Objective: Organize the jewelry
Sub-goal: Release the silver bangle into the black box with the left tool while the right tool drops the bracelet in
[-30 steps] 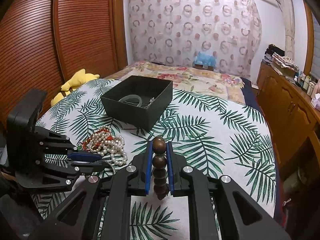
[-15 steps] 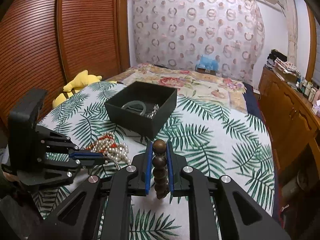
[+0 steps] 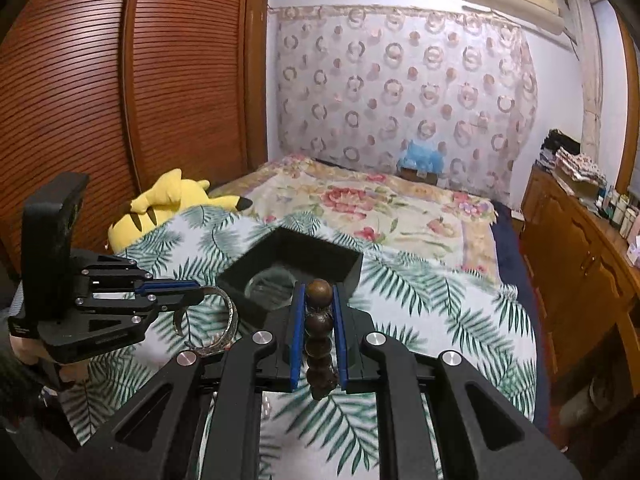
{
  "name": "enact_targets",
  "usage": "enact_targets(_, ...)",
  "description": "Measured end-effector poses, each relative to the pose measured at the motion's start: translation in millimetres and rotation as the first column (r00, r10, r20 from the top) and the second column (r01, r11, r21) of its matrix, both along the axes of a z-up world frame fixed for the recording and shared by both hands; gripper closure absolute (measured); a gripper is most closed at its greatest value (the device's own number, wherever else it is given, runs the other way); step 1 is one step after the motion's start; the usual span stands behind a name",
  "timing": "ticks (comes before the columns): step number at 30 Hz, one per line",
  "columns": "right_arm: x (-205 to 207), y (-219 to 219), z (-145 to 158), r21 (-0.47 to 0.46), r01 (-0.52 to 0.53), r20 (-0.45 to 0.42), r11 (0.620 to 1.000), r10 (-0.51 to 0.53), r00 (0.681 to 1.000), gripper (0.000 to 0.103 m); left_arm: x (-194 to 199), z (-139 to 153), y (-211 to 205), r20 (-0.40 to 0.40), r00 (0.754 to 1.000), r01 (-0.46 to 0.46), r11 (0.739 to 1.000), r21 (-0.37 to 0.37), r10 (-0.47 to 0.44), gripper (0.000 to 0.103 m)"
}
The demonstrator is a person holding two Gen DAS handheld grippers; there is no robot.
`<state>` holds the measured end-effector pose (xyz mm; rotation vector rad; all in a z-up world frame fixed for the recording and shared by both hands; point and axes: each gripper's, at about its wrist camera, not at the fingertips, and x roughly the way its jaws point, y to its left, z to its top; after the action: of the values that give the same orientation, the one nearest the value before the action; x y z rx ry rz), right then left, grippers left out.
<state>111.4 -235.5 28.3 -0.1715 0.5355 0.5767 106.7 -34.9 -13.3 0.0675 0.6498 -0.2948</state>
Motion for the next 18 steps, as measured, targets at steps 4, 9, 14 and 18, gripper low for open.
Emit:
enact_targets(4, 7.0, 6.3, 10.4, 0.008, -0.006, 0.016, 1.000, 0.006, 1.000, 0.088, 11.1, 6.1, 8.2, 0.003, 1.000, -0.027, 1.000, -0.002, 0.027, 0.099)
enact_targets(9, 17.9, 10.6, 18.0, 0.001, -0.001, 0.025, 1.000, 0.001, 1.000, 0.088, 24.6, 9.5, 12.8, 0.007, 0.999, -0.045, 0.999, 0.004, 0.045, 0.099)
enact_targets(14, 37.1, 11.4, 26.5, -0.007, 0.015, 0.025, 1.000, -0.015, 1.000, 0.088, 42.1, 8.9, 13.7, -0.006, 0.999, -0.052, 0.999, -0.002, 0.052, 0.099)
enact_targets(18, 55.1, 13.0, 30.3, 0.003, 0.020, 0.009, 1.000, -0.020, 1.000, 0.088, 60.7, 5.2, 12.7, -0.014, 0.998, -0.068, 0.998, 0.007, 0.069, 0.099)
